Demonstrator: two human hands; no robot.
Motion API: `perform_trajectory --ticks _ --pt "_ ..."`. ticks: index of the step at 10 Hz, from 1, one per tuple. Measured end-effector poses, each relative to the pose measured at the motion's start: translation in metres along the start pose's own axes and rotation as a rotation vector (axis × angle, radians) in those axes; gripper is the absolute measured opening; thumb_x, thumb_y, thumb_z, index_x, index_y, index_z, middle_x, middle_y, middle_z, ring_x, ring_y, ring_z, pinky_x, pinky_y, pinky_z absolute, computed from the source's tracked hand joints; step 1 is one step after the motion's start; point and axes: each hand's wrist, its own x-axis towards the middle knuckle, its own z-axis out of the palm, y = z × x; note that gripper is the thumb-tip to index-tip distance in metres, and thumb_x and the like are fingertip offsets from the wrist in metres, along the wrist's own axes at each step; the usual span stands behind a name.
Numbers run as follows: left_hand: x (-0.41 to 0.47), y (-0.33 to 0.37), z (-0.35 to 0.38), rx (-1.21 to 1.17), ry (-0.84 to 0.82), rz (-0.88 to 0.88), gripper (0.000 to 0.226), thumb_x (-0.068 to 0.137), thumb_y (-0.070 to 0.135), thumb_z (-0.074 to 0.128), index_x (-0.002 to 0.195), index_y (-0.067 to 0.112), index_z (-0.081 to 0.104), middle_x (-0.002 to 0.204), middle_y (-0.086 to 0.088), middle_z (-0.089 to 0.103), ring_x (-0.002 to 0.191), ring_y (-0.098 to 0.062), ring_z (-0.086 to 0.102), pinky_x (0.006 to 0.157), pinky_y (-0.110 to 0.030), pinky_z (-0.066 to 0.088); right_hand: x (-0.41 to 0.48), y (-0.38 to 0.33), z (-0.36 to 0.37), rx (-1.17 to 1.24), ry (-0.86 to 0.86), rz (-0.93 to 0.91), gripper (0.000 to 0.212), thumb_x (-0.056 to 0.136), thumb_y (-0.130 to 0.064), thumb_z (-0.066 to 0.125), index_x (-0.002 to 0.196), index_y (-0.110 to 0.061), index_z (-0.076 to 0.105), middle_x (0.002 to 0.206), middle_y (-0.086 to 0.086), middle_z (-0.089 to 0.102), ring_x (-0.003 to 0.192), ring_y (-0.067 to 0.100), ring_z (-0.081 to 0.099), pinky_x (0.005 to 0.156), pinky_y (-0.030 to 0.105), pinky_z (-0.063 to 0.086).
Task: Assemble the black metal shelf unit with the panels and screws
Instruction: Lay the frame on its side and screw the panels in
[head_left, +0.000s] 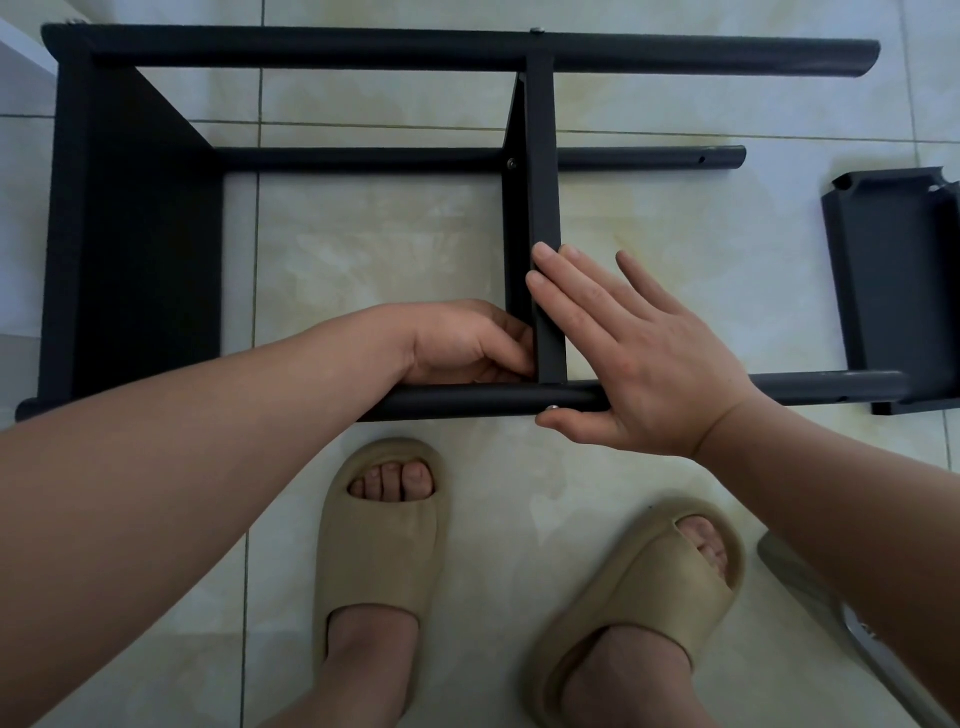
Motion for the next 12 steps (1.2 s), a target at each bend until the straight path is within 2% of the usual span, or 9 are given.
perform_trajectory --ticks 2,3,6,7,8,9,10,12 --pt "0.0021 -0.0008 -0.0006 -0.012 -0.011 -0.022 0.017 0.094 -0.004 0.044 0.098 -0.002 0.061 0.080 -0.009 0.067 0.071 -0.016 0.067 0.067 -0.025 0.053 0.0000 0.0001 -0.0002 0.000 0.003 0.001 0.097 0.090 -0.071 0.045 0.158 -0.003 0.028 0.167 0.011 0.020 0.154 0.028 0.021 0.122 0.057 0.024" --pt "0.0030 -0.0032 0.0005 0.129 0.036 -0.017 0.020 0.095 -0.001 0.050 0.086 0.005 0.066 0.073 -0.003 0.070 0.066 -0.011 0.067 0.062 -0.022 0.051 0.0001 -0.0002 -0.0004 0.000 0.002 0.000 0.097 0.091 -0.071 0.043 0.158 -0.003 0.028 0.167 0.011 0.020 0.154 0.028 0.020 0.122 0.057 0.024" --pt "0.0016 -0.0001 -0.0009 -0.019 -0.008 0.006 0.022 0.091 -0.014 0.041 0.087 0.000 0.058 0.068 -0.005 0.067 0.060 -0.014 0.067 0.057 -0.021 0.051 0.0000 -0.0001 -0.0007 0.001 -0.004 -0.001 0.097 0.090 -0.071 0.044 0.157 -0.003 0.029 0.167 0.012 0.020 0.154 0.028 0.021 0.121 0.057 0.024" --pt "0.0013 0.0004 -0.0009 -0.058 -0.049 -0.001 0.020 0.092 -0.011 0.041 0.100 -0.003 0.058 0.076 -0.009 0.067 0.067 -0.016 0.068 0.063 -0.024 0.054 0.0001 -0.0003 -0.0007 0.000 0.002 -0.001 0.096 0.091 -0.071 0.043 0.157 -0.003 0.029 0.167 0.012 0.020 0.154 0.028 0.021 0.122 0.056 0.024" --pt "0.0036 -0.0031 -0.0012 0.087 0.012 -0.010 0.018 0.094 -0.004 0.048 0.098 -0.001 0.065 0.083 -0.008 0.070 0.074 -0.015 0.068 0.067 -0.024 0.053 0.0003 -0.0003 -0.0006 0.003 0.000 0.001 0.096 0.091 -0.072 0.042 0.157 -0.003 0.029 0.167 0.012 0.020 0.155 0.027 0.020 0.122 0.056 0.024" --pt "0.0058 -0.0060 -0.0016 0.096 0.056 -0.014 0.019 0.094 -0.005 0.050 0.093 0.002 0.067 0.081 -0.009 0.071 0.071 -0.016 0.069 0.065 -0.023 0.053 0.0002 0.0000 -0.0005 0.005 0.001 0.001 0.096 0.091 -0.072 0.043 0.157 -0.003 0.029 0.167 0.011 0.020 0.154 0.028 0.020 0.122 0.056 0.024" --pt "0.0043 -0.0052 -0.0022 0.009 0.016 -0.004 0.023 0.094 -0.011 0.045 0.090 0.001 0.065 0.073 -0.006 0.072 0.065 -0.014 0.070 0.060 -0.020 0.053 -0.0002 0.0005 -0.0003 0.006 0.005 -0.004 0.097 0.091 -0.071 0.045 0.157 -0.003 0.029 0.167 0.011 0.020 0.154 0.028 0.020 0.122 0.056 0.024" --pt "0.0019 -0.0017 -0.0024 0.001 0.012 0.030 0.030 0.088 -0.015 0.044 0.075 0.008 0.059 0.056 0.001 0.060 0.050 -0.009 0.057 0.053 -0.020 0.045 0.0000 0.0005 -0.0003 0.006 0.003 -0.003 0.097 0.091 -0.071 0.044 0.158 -0.003 0.028 0.167 0.012 0.020 0.155 0.028 0.020 0.121 0.056 0.025"
